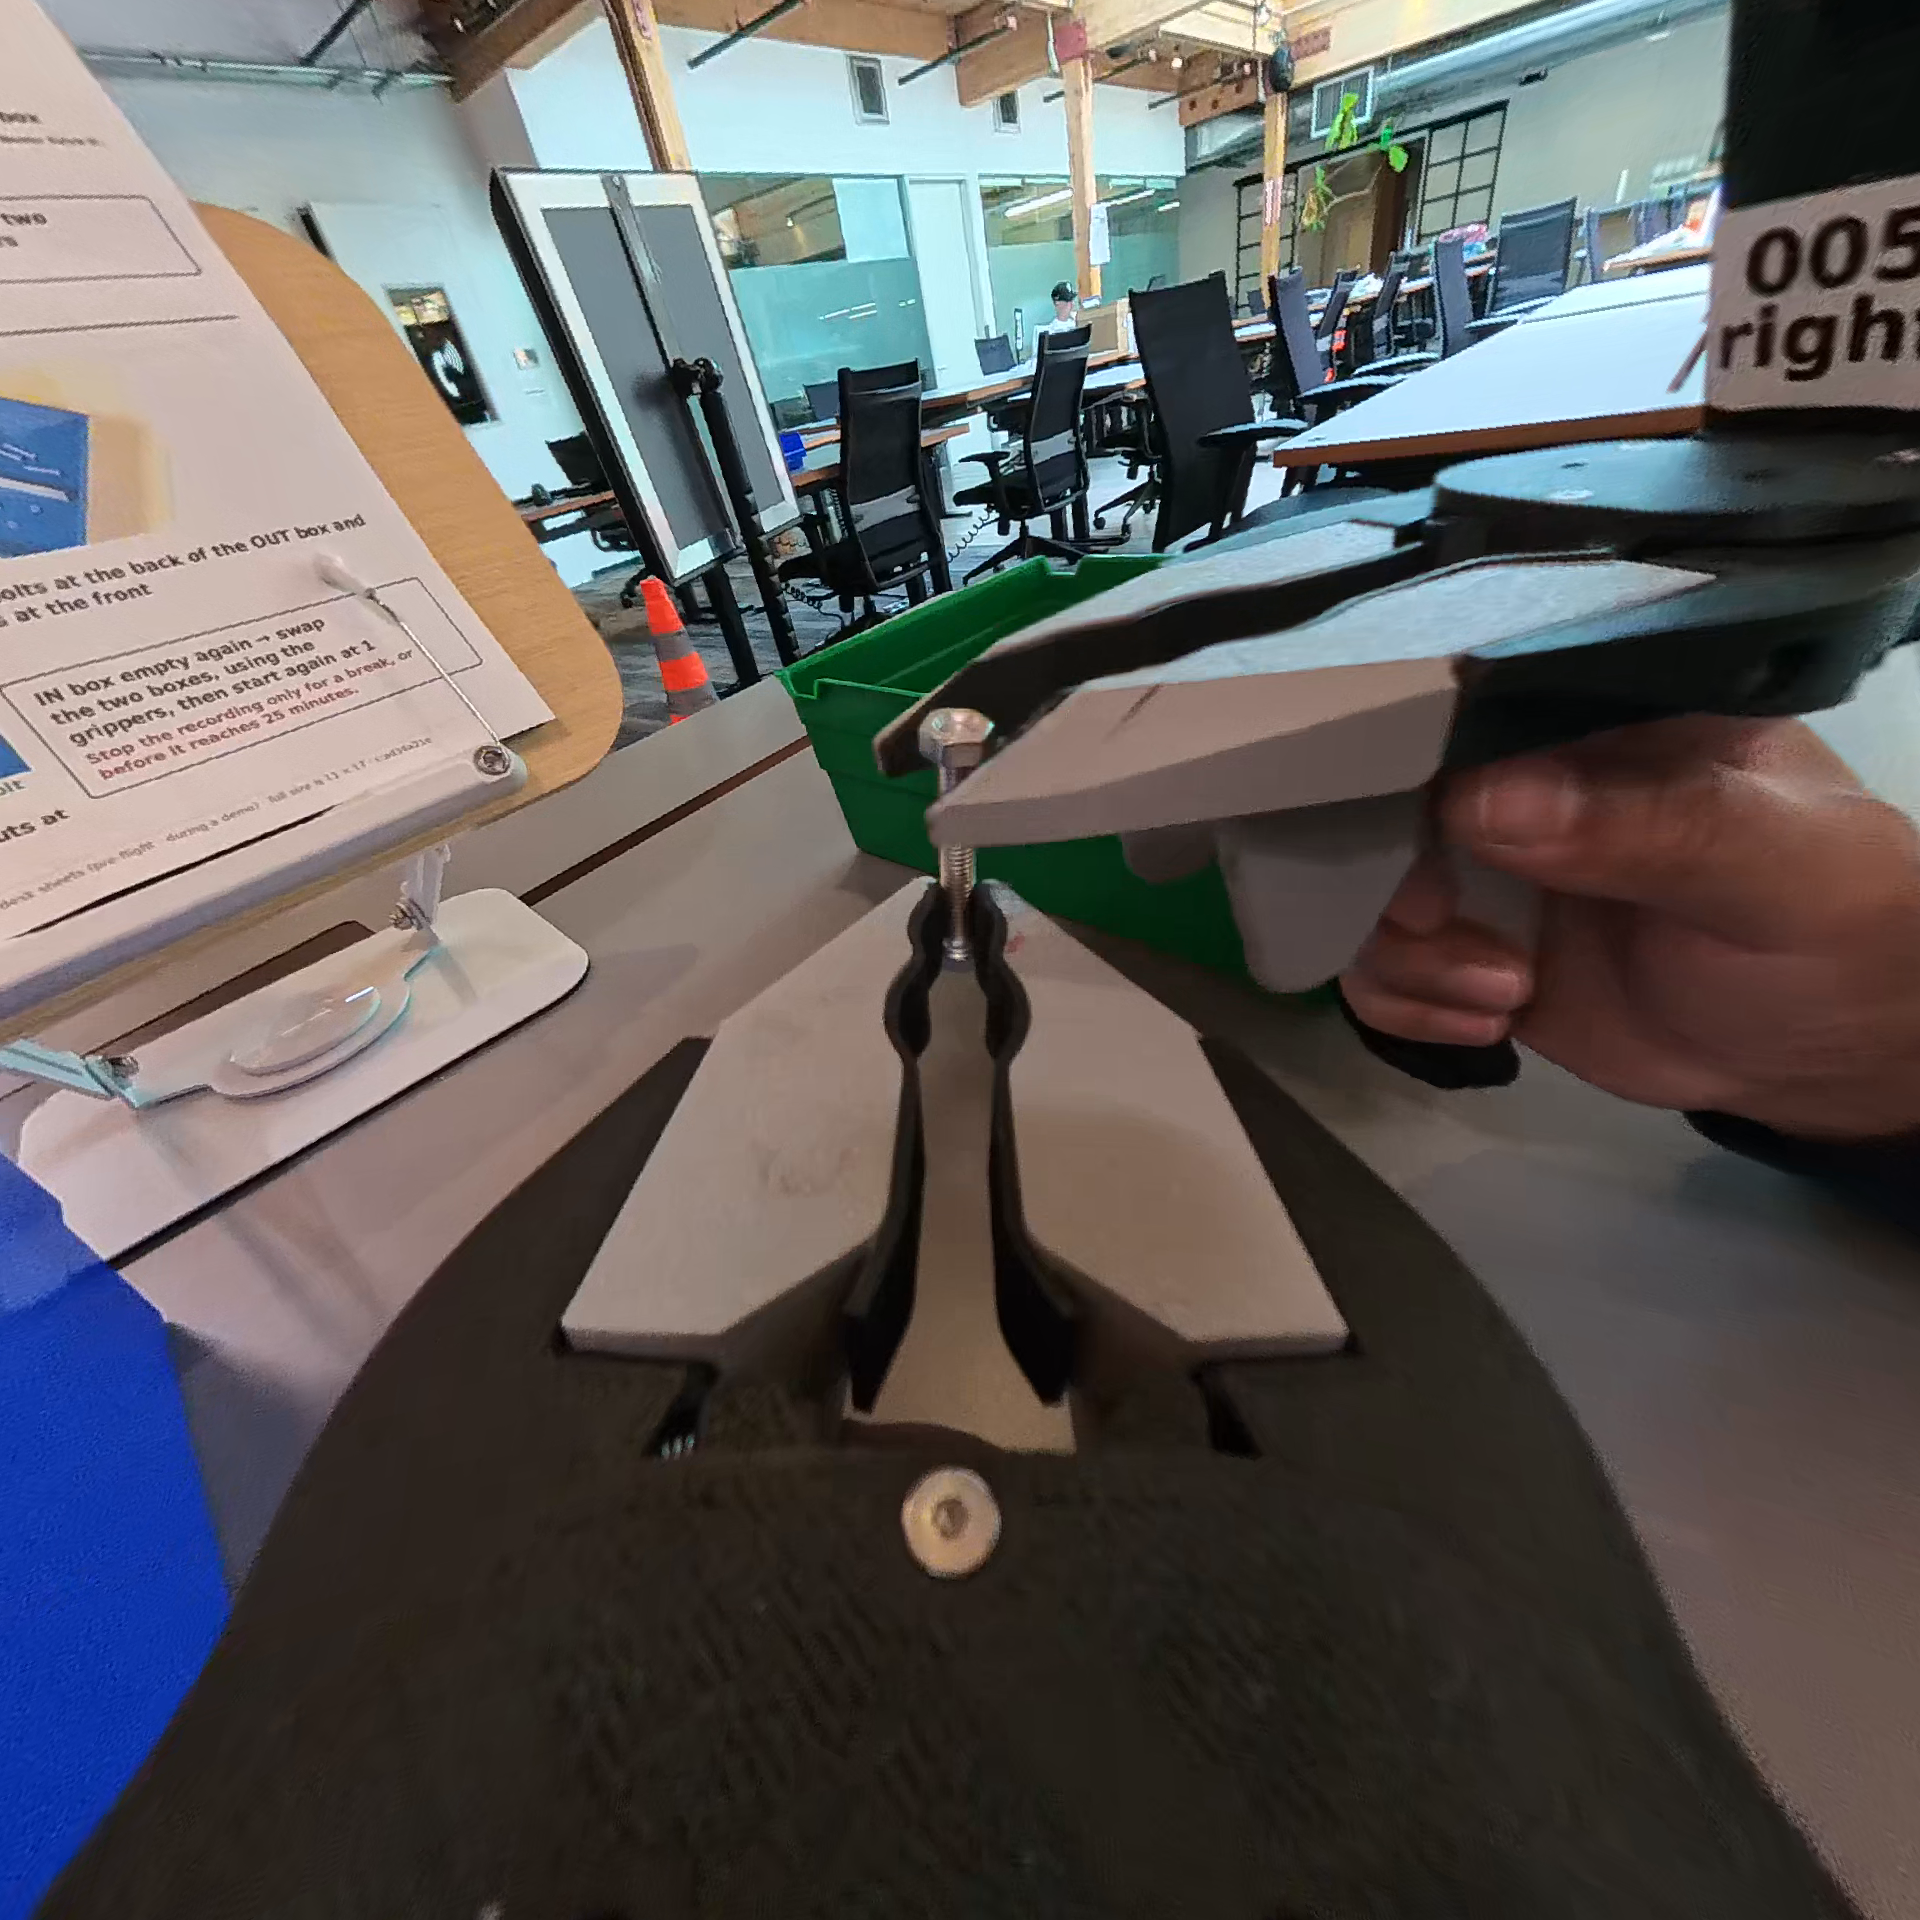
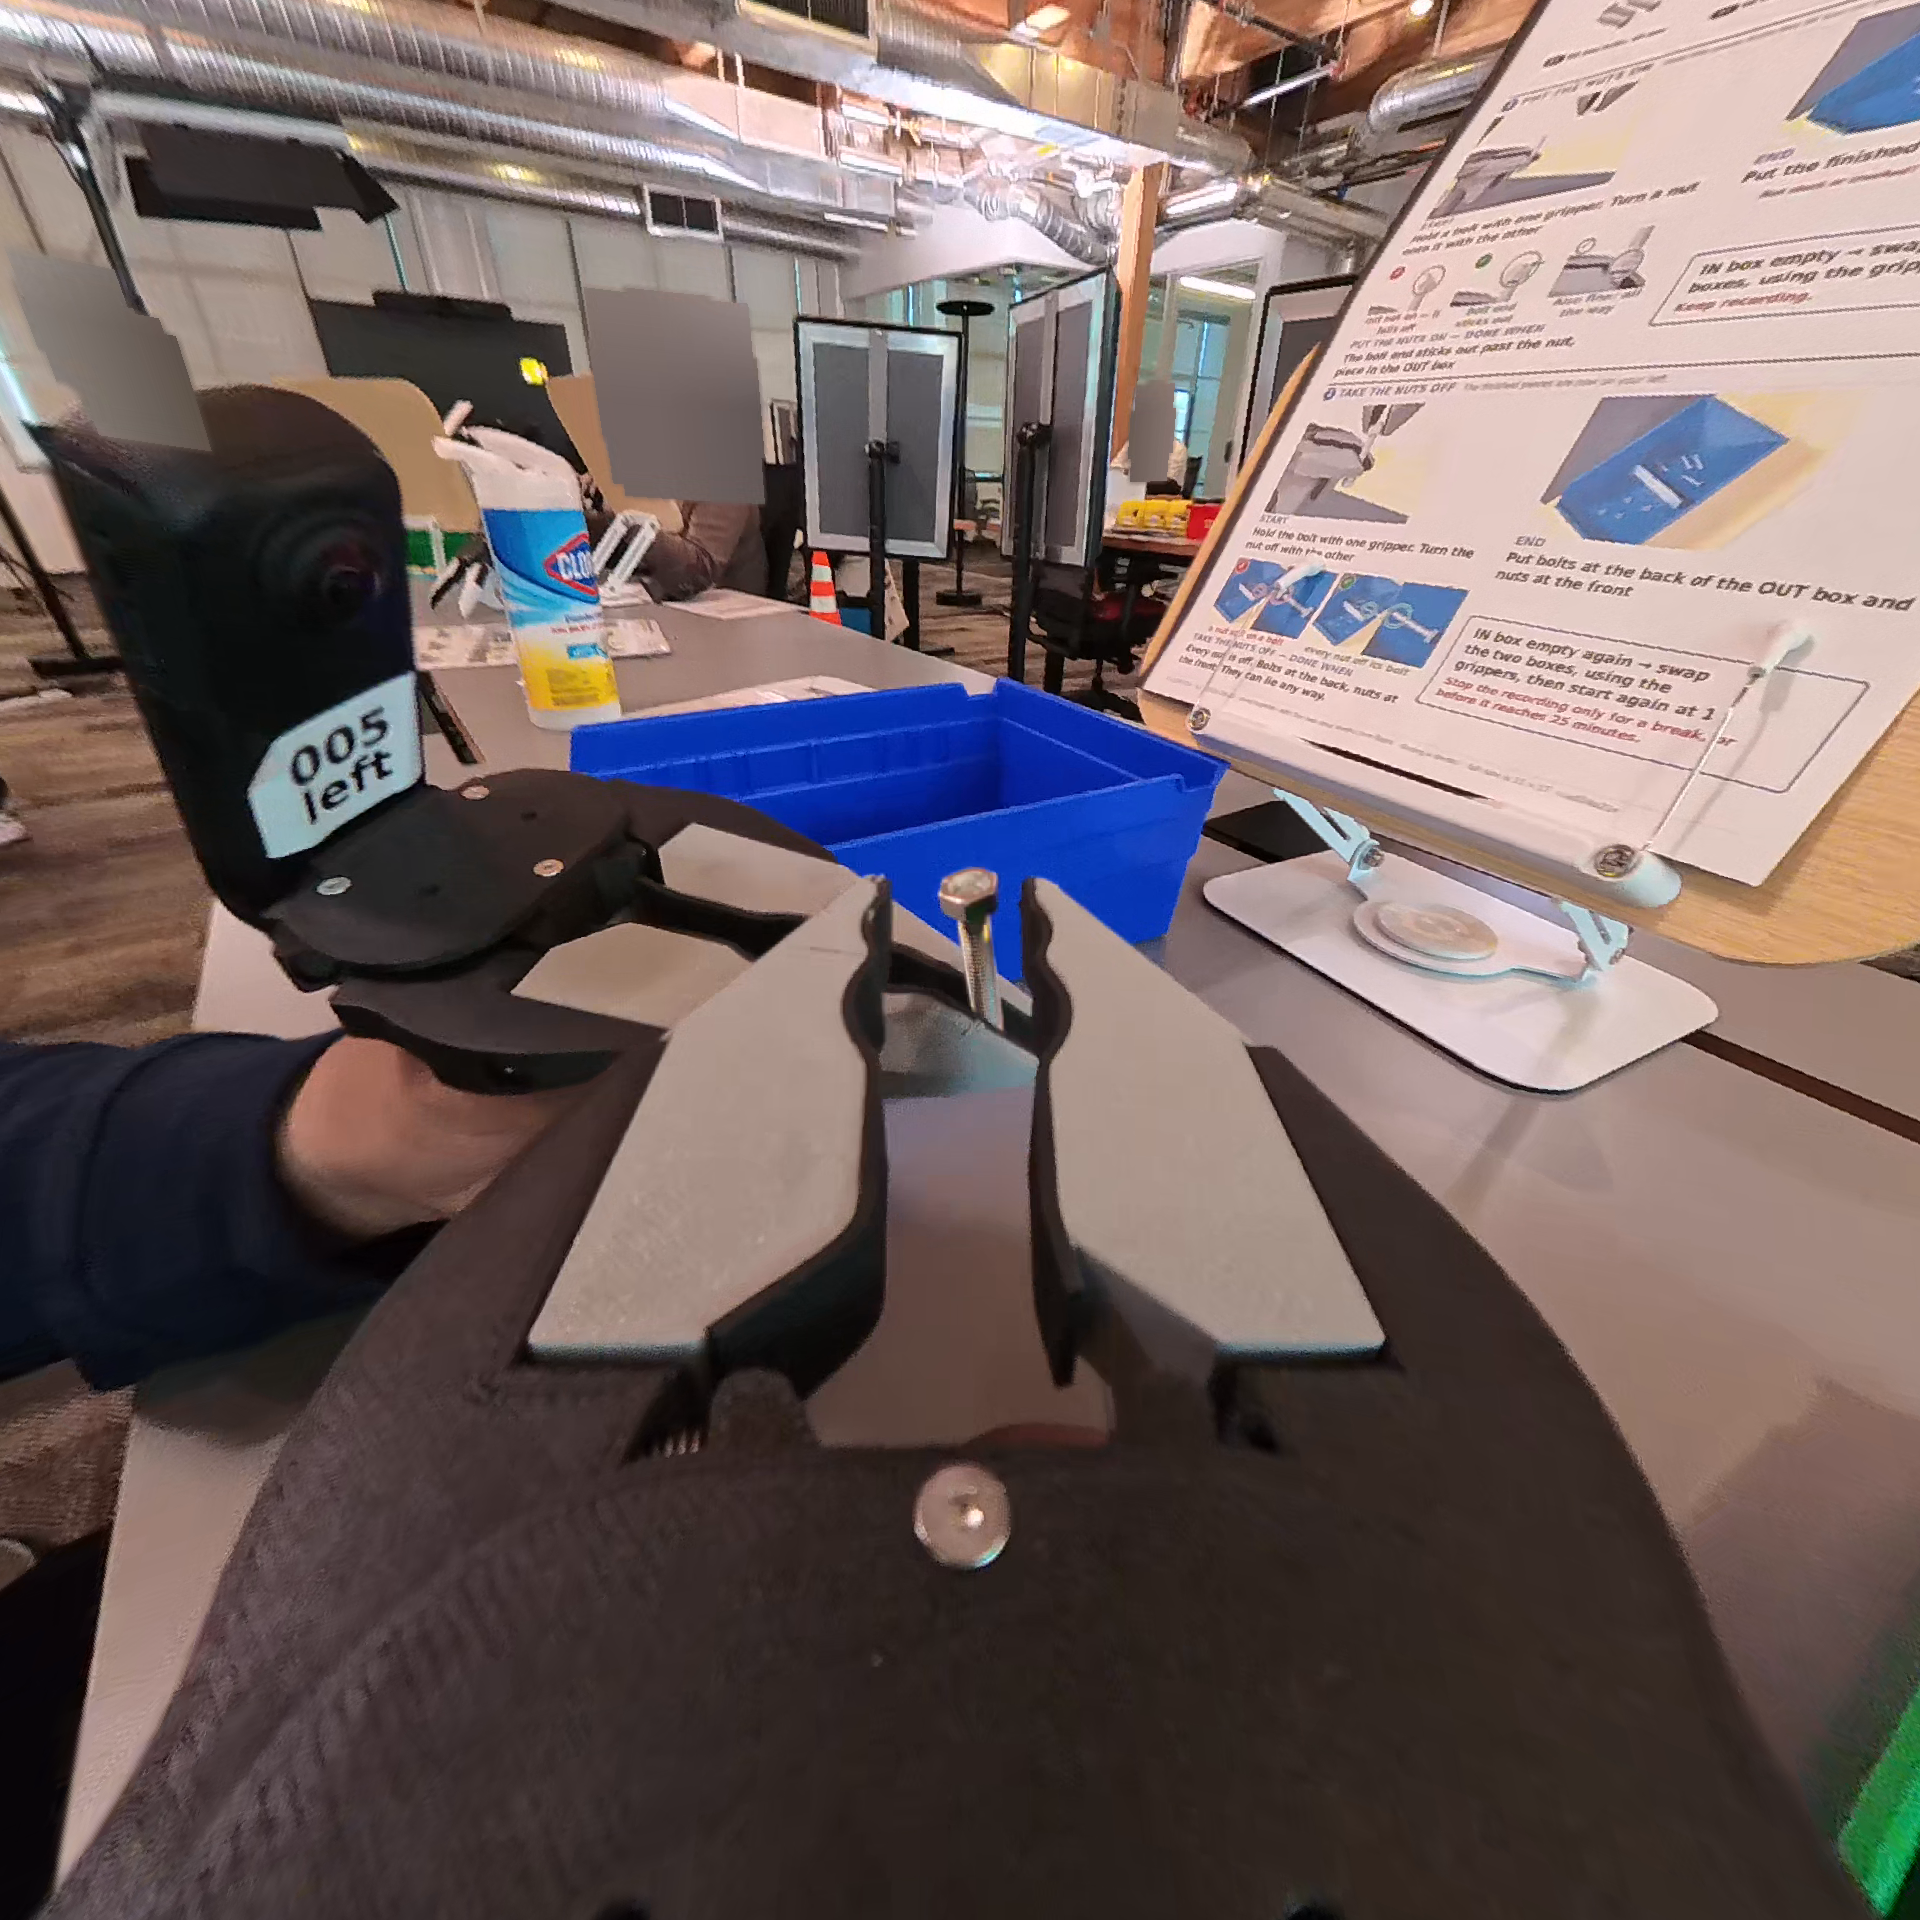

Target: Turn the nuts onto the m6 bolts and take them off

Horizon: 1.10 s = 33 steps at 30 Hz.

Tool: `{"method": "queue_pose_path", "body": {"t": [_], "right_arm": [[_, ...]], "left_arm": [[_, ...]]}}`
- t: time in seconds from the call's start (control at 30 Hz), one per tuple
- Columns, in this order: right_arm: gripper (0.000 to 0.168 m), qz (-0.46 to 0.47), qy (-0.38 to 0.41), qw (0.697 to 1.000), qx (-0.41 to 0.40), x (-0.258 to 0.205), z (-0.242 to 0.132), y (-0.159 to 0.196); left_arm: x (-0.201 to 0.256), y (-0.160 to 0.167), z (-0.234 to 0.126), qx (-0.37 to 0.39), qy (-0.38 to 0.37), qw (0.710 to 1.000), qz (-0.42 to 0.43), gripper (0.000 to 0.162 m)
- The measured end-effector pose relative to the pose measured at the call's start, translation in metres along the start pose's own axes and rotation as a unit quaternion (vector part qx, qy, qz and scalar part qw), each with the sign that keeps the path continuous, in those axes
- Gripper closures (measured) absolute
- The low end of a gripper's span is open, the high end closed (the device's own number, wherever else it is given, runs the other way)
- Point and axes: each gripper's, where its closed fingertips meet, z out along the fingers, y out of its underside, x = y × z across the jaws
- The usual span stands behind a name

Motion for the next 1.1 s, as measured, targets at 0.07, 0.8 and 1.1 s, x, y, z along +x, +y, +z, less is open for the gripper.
{"method": "queue_pose_path", "body": {"t": [0.07, 0.8, 1.1], "right_arm": [[0.161, -0.012, 0.013, 1.000, -0.005, 0.002, 0.001, 0.001], [0.160, 0.073, -0.016, 0.997, -0.006, 0.007, 0.001, 0.005], [0.146, 0.056, -0.016, 0.998, 0.003, 0.005, -0.001, 0.002]], "left_arm": [[0.003, 0.000, 0.001, 0.000, -0.003, 1.000, 0.016, 0.160], [0.004, 0.002, 0.000, -0.005, 0.038, 0.997, -0.062, 0.160], [-0.004, 0.005, 0.000, -0.014, 0.022, 0.998, -0.063, 0.160]]}}
